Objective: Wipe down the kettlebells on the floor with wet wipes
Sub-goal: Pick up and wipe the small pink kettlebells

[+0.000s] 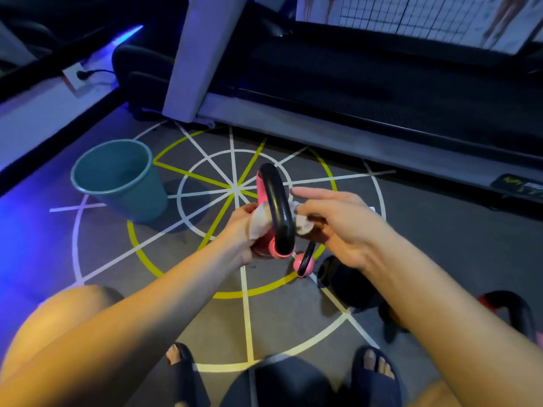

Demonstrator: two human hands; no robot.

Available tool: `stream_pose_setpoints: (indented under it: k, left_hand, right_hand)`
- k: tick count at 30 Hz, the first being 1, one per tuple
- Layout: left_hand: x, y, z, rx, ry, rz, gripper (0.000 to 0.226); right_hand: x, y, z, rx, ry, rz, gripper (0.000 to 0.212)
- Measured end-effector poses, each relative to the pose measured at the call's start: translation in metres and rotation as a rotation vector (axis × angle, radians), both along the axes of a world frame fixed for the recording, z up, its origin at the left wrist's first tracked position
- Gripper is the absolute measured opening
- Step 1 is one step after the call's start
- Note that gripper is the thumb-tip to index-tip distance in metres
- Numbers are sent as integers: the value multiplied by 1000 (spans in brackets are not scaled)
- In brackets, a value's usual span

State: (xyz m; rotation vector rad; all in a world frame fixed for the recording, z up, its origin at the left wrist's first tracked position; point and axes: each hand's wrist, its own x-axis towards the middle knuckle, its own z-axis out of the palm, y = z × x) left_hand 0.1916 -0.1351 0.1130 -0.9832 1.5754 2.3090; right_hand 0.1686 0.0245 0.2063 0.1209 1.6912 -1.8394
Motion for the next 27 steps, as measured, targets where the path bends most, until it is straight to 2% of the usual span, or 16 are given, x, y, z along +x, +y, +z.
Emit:
stream_pose_setpoints:
  k: [1, 4, 6, 7, 8, 10, 11, 13, 14, 16, 20, 24, 27]
  left_hand:
    - [-2, -3, -2, -39, -15, 3, 62]
    - [-11, -18, -18, -168, -35, -13, 38]
    - [-15, -28, -29, -239, -73, -21, 31]
    - [-19, -33, -37, -257, -80, -30, 30]
    - [-21, -36, -40, -261, -87, -45, 27]
    - [-28, -42, -46, -311, -97, -70, 26]
    - [-32, -45, -50, -340, -102, -84, 27]
    - [-38, -48, -55, -365, -119, -128, 31]
    - [-41, -50, -57, -383, -124, -159, 34]
    - [-46, -55, -66, -424, -130, -210, 39]
    - [-62, -67, -77, -395, -150, -274, 26]
    - [-83, -98, -79, -522, -105, -132, 27]
    - [-87, -102, -83, -443, -150, -94, 22]
  right_hand:
    - [-9, -2, -4, 7, -21, -53, 32]
    - [-35, -6, -17, 57, 71, -171, 28]
    - [-45, -10, -29, 294, 259, -136, 30]
    - [-47, -14, -36, 396, 290, -89, 31]
    - [-46, -21, -44, 446, 241, -22, 29]
    - [-42, -38, -61, 420, 31, 130, 27]
    - [-40, -46, -67, 398, -41, 209, 35]
    - [-40, -58, -78, 467, -45, 367, 54]
    - [-41, -62, -86, 503, -6, 392, 51]
    - [-41, -70, -102, 555, 45, 317, 34]
    - [-46, -87, -134, 503, -37, 32, 22]
    - [-51, -115, -172, 482, -170, -77, 20]
    - [-59, -124, -224, 619, -187, -34, 42]
